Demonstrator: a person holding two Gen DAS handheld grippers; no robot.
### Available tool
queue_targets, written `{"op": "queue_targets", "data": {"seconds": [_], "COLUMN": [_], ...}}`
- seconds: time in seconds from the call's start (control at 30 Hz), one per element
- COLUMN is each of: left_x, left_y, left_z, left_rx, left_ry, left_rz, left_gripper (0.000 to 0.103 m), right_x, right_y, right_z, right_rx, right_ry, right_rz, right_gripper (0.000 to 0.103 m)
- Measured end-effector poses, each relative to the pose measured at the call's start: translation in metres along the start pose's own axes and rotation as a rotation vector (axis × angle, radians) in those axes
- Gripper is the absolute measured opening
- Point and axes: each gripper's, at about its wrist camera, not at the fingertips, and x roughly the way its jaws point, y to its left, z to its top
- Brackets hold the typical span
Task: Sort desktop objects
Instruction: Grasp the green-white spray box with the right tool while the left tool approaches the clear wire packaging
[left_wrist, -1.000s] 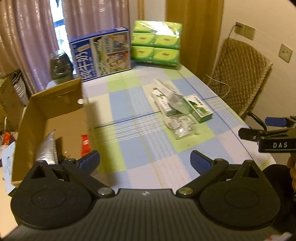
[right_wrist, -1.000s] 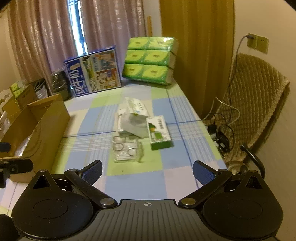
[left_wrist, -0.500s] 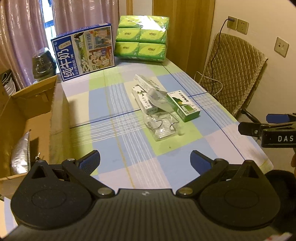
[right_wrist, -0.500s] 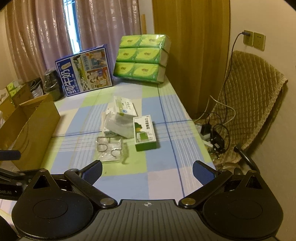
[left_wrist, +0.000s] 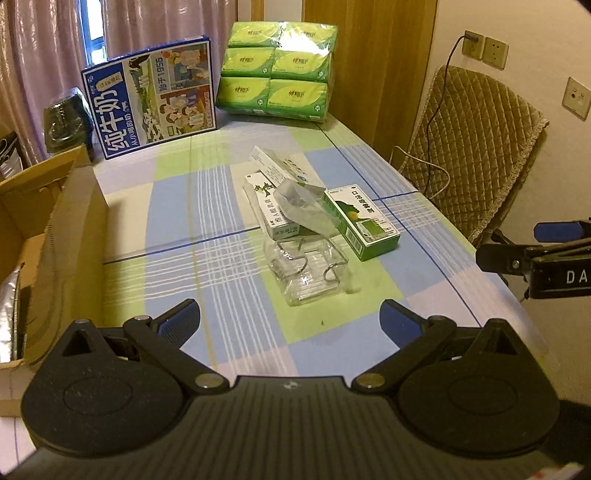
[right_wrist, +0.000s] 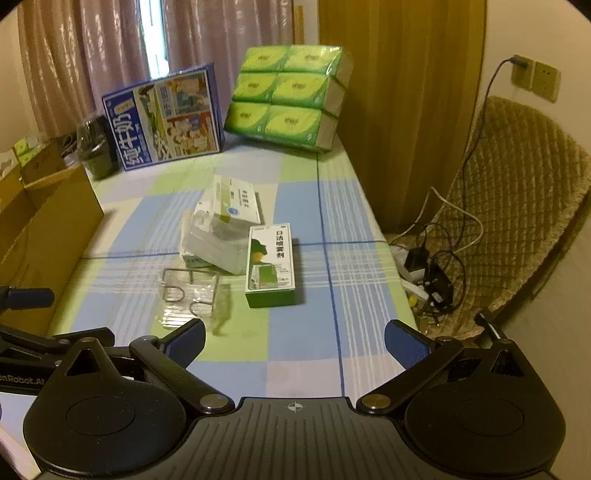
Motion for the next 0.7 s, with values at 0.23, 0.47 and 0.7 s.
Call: {"op": "queue_targets", "data": {"seconds": [0.23, 0.47, 0.7], "left_x": [0.038, 0.073, 0.104], "left_y": [0.003, 0.001, -0.003], "left_z": [0.0, -0.001, -0.001], "left_rx": [-0.019, -0.006, 0.018], "left_ry": [0.007, -0.004, -0.012], "left_rz": [0.006, 0.014, 0.005], "left_gripper": [0.102, 0.102, 0.102], "right_x": [0.041, 0.073, 0.101], "right_y": [-0.007, -0.015, -0.021], "right_z": [0.003, 0.006, 0.013], "right_rx": [-0.012, -0.038, -0.033], "right_ry": [0.04, 0.054, 0.064], "right_rz": [0.028, 0.052, 0.056], "right_gripper": [0.1, 0.088, 0.086]}}
